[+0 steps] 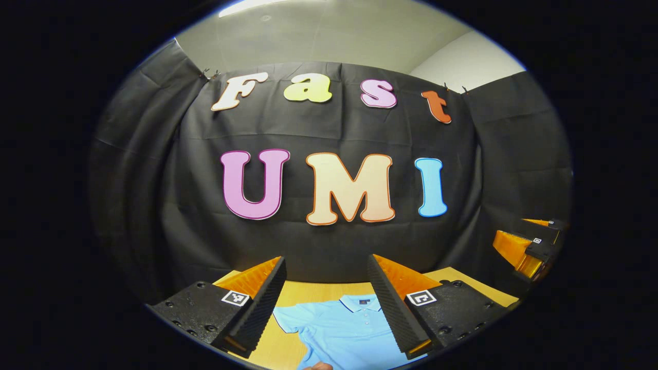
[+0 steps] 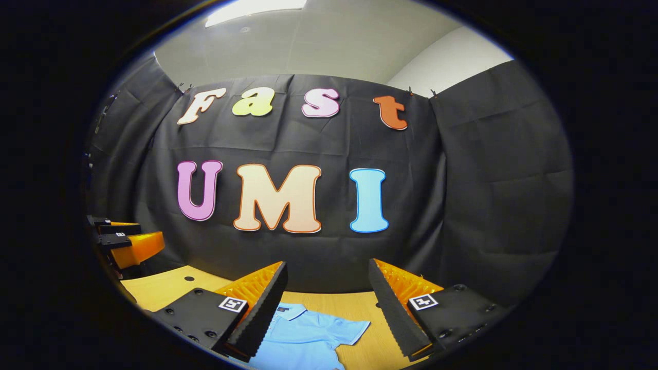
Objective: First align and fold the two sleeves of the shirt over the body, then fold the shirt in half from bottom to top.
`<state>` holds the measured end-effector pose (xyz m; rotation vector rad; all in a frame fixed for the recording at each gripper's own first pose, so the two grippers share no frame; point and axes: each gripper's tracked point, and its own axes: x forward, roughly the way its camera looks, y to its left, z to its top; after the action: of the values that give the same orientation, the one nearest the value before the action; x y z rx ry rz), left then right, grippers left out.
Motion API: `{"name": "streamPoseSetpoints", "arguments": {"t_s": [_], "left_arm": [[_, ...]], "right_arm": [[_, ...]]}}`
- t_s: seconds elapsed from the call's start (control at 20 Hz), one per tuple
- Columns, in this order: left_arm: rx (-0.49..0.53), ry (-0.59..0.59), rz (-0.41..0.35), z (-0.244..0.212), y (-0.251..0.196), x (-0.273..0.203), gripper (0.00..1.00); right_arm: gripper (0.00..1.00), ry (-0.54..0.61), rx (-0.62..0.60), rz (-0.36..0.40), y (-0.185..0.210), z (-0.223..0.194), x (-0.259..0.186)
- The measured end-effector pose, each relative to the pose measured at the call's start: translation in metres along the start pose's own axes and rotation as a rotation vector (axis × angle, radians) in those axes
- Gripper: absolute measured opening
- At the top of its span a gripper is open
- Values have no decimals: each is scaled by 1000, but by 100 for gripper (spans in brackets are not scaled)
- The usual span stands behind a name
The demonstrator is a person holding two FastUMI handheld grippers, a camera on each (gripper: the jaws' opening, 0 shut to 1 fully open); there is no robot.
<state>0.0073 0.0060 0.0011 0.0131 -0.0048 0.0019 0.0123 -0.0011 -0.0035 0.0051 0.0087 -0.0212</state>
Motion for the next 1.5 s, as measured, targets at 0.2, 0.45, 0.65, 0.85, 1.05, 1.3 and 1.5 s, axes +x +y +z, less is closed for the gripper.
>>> {"name": "streamPoseSetpoints", "arguments": {"t_s": [0.2, 0.45, 0.65, 0.85, 1.05, 1.3, 1.5], "left_arm": [[-9, 5, -13, -3, 0, 2, 94], [-2, 2, -21, -1, 4, 7, 95], [2, 1, -16, -1, 12, 15, 95], [9, 4, -10, -1, 22, 19, 95], [17, 9, 1, -3, 32, 25, 95], [18, 28, 21, -11, 45, 33, 95], [25, 32, 24, -14, 53, 38, 95]], "right_arm": [[98, 14, -7, 1, 2, -9, 8], [98, 68, -30, -24, -12, -34, 38], [98, 139, -34, -77, -30, -63, 68], [100, 220, -25, -92, -37, -98, 96], [98, 279, -38, -122, -47, -134, 121], [100, 367, -55, -152, -56, -184, 143], [100, 440, -87, -179, -62, -227, 154]]}}
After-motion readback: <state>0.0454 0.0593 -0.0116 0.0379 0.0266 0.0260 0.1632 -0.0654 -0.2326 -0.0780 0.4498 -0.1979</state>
